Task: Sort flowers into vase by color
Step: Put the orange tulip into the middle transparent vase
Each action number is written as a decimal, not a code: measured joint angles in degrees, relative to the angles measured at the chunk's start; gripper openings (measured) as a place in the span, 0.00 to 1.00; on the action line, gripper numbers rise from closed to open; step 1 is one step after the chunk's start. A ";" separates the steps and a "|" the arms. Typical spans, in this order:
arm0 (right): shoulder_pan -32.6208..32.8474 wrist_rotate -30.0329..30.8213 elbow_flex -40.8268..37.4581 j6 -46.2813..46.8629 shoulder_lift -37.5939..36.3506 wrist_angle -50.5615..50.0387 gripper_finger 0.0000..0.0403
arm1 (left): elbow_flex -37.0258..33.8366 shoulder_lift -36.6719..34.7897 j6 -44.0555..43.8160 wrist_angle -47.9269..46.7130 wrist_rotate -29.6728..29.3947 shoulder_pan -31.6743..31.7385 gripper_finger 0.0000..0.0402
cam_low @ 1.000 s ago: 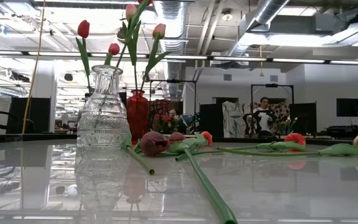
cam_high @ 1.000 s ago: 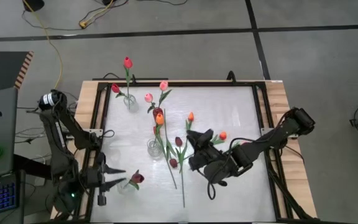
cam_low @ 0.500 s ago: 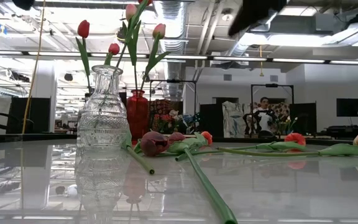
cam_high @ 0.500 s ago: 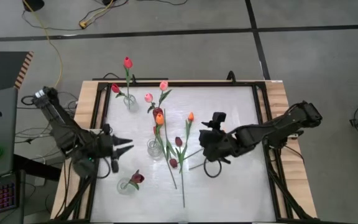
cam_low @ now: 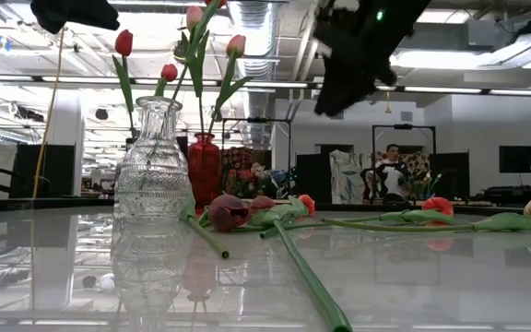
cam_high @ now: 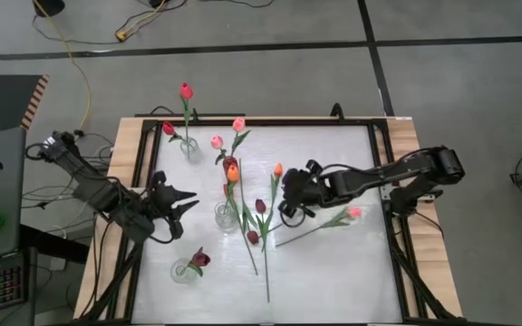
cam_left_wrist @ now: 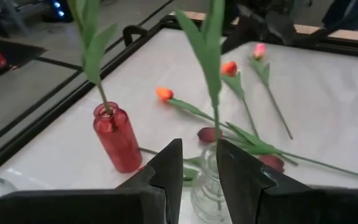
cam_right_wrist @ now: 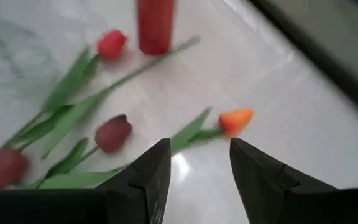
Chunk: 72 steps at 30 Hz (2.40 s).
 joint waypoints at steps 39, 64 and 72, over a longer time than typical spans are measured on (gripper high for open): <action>-11.02 -11.54 -1.51 30.04 21.41 15.80 0.47 | -0.07 0.02 -0.04 -1.79 0.42 2.34 0.21; -11.61 -9.92 -1.48 31.50 23.25 16.80 0.17 | -0.09 0.04 -1.57 -2.64 1.23 2.34 0.21; -11.61 -10.04 -1.50 31.50 23.27 17.29 0.12 | -0.09 0.04 -1.56 -2.64 1.21 2.34 0.21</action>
